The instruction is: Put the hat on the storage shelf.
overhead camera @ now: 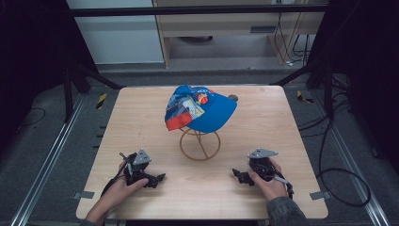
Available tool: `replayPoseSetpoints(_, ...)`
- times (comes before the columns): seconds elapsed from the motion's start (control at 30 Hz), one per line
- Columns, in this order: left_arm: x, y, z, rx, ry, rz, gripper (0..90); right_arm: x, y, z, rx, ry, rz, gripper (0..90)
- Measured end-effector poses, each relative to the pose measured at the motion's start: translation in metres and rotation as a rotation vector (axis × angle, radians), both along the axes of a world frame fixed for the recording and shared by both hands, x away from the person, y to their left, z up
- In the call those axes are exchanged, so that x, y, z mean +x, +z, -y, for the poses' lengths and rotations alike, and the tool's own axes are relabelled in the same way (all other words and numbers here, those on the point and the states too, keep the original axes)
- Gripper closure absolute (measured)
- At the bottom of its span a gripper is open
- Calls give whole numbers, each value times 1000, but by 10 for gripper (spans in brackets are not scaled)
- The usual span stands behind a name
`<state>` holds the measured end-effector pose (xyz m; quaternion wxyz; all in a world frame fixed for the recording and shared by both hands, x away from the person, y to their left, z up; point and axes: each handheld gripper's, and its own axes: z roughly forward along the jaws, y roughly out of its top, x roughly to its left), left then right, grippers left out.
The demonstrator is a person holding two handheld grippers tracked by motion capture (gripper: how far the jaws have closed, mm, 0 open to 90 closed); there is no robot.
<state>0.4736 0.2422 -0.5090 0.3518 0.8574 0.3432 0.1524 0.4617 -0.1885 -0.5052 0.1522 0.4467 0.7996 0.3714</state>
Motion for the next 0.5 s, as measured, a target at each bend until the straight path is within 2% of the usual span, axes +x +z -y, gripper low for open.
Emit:
replayPoseSetpoints(0.17,0,0,0,0,0,0,0,1,-2,-4,-4,-15,1,106)
replayPoseSetpoints(0.3,0,0,0,0,0,0,0,-1,-6,-10,-55,-20,50,79)
replayPoseSetpoints(0.33,0,0,0,0,0,0,0,-2,-7,-13,-81,-20,57,76)
replayPoseSetpoints(0.5,0,0,0,0,1,0,0,-2,-7,-14,-79,-21,57,75)
